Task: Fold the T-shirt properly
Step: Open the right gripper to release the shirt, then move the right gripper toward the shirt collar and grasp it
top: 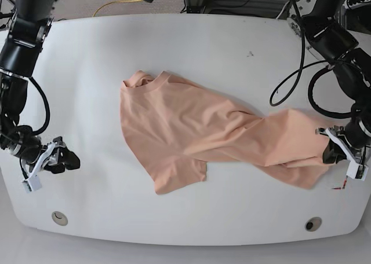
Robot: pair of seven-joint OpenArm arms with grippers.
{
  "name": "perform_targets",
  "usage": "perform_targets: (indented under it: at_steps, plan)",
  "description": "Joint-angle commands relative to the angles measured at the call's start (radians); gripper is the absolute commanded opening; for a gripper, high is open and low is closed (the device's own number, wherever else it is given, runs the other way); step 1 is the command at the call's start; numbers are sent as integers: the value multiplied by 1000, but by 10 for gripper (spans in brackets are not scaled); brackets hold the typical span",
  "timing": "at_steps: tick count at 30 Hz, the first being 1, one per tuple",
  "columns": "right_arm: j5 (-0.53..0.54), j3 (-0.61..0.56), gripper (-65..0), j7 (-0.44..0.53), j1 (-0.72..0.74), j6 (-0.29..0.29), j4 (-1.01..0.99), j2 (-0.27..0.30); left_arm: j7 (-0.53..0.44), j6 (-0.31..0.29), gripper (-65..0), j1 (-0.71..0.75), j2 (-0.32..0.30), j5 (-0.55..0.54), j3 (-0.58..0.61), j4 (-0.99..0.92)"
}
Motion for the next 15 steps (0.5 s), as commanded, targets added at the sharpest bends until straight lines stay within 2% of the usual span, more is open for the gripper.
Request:
perform_targets:
  at_steps: [1,3,4,12,15]
  plan:
    - [-3,29,-141,30,15,-15,11,-25,-28,-7,-650,0,-37,-21,0,16]
    - [-61,52,-52,44,-11,-23,7,-72,-28,-7,-650,26,-51,-21,0,16]
    - [-86,63,-40,48,-24,-23,7,-92,-28,-7,-650,40,-54,-22,0,17]
    - [-215,115,-40,87,-76,-20,-68,-215,-28,-8,-650,155,-81,-22,-60,34]
    - [-242,115,-40,122,-84,-18,-124,-239,-28,-8,-650,186,-84,-22,-62,36]
